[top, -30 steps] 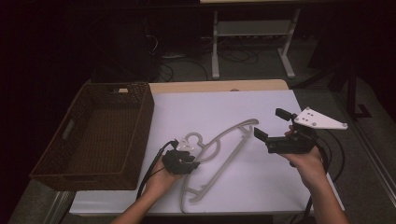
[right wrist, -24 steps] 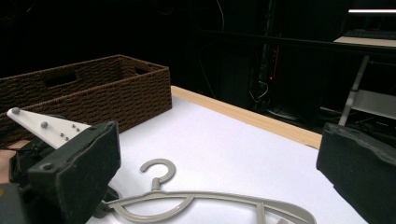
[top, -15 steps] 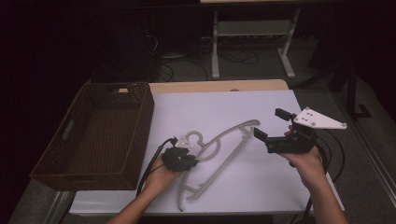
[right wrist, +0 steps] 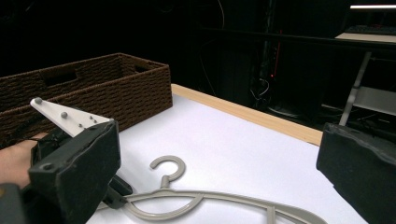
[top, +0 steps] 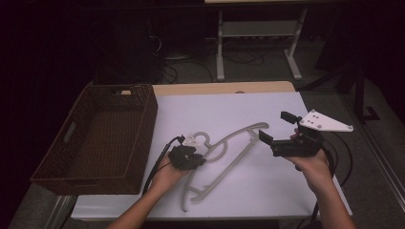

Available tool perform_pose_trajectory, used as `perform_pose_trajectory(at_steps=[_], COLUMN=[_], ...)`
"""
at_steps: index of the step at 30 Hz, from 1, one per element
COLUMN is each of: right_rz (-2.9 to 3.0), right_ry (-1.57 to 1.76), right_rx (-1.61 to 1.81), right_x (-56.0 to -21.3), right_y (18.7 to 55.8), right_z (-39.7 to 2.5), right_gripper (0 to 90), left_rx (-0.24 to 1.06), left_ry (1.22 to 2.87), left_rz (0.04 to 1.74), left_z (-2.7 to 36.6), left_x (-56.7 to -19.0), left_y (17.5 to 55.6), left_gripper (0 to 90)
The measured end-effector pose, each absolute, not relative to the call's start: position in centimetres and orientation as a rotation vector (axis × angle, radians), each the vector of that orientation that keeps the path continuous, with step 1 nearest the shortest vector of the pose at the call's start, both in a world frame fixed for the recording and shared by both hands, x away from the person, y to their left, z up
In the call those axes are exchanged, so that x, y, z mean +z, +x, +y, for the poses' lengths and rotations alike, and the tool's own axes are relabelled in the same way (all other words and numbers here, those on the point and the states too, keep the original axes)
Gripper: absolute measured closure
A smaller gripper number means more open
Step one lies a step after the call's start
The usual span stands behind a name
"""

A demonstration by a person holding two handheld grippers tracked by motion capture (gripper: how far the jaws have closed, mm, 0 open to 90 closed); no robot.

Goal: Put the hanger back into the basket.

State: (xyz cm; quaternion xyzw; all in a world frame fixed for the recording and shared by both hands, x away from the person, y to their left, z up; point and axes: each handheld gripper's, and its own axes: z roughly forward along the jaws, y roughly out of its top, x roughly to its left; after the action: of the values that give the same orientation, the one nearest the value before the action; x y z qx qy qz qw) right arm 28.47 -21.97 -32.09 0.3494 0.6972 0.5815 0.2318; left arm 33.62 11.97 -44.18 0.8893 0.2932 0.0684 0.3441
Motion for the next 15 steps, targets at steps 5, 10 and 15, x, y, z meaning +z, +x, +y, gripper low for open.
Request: perform_pose_trajectory(at_steps=[5, 10, 15], right_rz=[1.913, 1.913, 1.913], right_ry=[0.962, 0.961, 0.958], right_rx=[1.601, 1.6, 1.601], right_x=[-32.1, -32.1, -32.1], right_y=[28.5, 28.6, 28.6], right_z=[-22.0, -22.1, -22.2], right_gripper=[0.0, 0.0, 0.0], left_rx=[0.145, 0.141, 0.196], left_ry=[2.247, 2.227, 2.283], left_rz=[0.797, 0.814, 0.843], left_z=[11.5, 10.5, 9.3], left_x=[-43.8, -43.6, -44.2], left_y=[34.9, 36.3, 37.1], left_gripper=[61.0, 64.2, 75.0])
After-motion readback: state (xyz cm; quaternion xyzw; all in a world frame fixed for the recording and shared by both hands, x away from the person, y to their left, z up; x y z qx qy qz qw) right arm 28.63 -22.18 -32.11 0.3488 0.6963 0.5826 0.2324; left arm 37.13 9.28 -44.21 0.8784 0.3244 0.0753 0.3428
